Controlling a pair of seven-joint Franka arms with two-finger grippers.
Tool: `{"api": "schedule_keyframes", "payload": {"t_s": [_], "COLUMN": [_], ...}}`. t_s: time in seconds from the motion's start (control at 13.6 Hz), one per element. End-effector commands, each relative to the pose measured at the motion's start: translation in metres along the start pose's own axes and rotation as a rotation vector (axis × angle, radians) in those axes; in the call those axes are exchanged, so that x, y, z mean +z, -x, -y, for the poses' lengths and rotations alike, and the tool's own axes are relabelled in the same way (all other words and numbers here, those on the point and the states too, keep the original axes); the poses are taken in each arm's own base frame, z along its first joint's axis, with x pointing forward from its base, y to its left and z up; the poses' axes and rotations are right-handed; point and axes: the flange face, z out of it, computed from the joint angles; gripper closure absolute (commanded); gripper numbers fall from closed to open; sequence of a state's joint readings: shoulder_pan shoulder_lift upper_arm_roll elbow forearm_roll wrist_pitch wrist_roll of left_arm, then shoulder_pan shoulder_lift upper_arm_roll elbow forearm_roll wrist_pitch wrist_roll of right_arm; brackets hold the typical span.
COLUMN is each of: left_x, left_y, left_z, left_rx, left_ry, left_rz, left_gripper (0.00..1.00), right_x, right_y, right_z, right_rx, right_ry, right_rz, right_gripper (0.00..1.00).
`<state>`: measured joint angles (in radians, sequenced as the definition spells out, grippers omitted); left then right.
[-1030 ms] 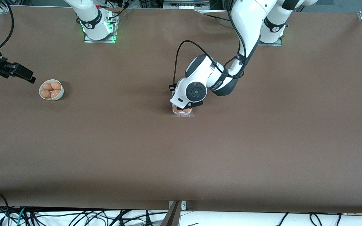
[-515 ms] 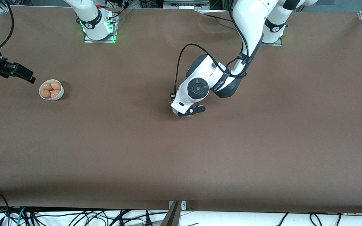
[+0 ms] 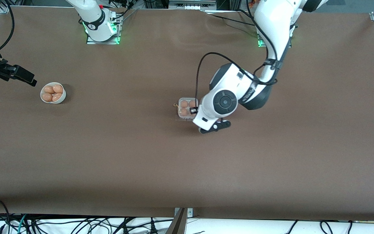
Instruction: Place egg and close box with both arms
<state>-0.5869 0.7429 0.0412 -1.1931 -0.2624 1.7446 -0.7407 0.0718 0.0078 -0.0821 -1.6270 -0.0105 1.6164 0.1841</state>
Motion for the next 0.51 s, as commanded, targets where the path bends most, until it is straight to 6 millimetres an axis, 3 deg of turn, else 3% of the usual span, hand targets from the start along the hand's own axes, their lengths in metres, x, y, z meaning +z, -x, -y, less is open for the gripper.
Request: {"api": "schedule_keyframes", "payload": {"t_s": [0.0, 0.44], "left_x": [-0.047, -0.120], "left_y": [-0.007, -0.056], "left_z": [0.028, 0.109], "left_rx": [0.028, -0.007], "left_ry": [-0.063, -0.076], "left_rz": [-0.052, -0.147], "left_gripper": [0.00, 0.00], "right_x": [-0.005, -0.005], "right_y": [-0.002, -0.002], "right_z": [0.000, 0.000], "right_rx": [0.000, 0.000], "right_ry": [-0.014, -0.014], "right_rz": [-0.005, -0.005], "right_gripper": [0.00, 0.00]}}
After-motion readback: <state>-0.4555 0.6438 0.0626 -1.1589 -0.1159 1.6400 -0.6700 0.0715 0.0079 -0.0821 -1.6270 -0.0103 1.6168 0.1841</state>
